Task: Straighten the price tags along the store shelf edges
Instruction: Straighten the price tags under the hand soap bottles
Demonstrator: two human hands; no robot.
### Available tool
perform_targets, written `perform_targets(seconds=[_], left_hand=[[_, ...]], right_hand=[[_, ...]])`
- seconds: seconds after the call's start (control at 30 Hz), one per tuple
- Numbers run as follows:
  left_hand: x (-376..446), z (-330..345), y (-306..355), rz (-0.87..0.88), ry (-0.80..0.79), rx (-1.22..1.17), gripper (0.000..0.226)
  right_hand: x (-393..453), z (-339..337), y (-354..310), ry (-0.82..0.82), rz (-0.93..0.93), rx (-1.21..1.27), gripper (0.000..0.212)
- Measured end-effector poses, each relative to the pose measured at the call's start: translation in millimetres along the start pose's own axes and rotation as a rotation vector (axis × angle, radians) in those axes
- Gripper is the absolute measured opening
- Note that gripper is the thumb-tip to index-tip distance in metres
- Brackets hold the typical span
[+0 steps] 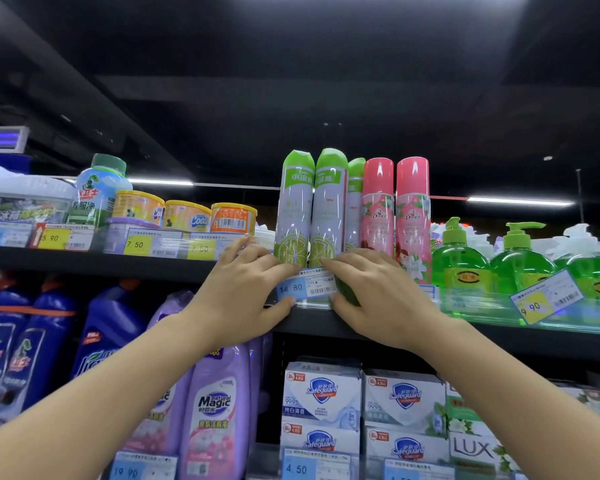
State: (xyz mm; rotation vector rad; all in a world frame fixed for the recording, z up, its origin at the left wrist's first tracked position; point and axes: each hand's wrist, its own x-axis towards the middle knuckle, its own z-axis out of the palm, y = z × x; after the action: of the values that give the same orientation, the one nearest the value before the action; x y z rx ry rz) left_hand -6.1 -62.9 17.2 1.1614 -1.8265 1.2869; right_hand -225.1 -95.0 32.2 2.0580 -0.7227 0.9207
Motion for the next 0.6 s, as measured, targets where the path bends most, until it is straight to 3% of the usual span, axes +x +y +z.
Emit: perform_targets(seconds=[0.27,0.6], left_hand=[[-11,3,-1,-0.024,0.036,-0.078,0.049],[-13,-2,11,-0.004,0.012,-0.167,0.055]], right_hand=[[-15,4,0,0.017,0.029,0.017,0.040],[-30,-5,2,-0.015,0.060,0.059,0.050]])
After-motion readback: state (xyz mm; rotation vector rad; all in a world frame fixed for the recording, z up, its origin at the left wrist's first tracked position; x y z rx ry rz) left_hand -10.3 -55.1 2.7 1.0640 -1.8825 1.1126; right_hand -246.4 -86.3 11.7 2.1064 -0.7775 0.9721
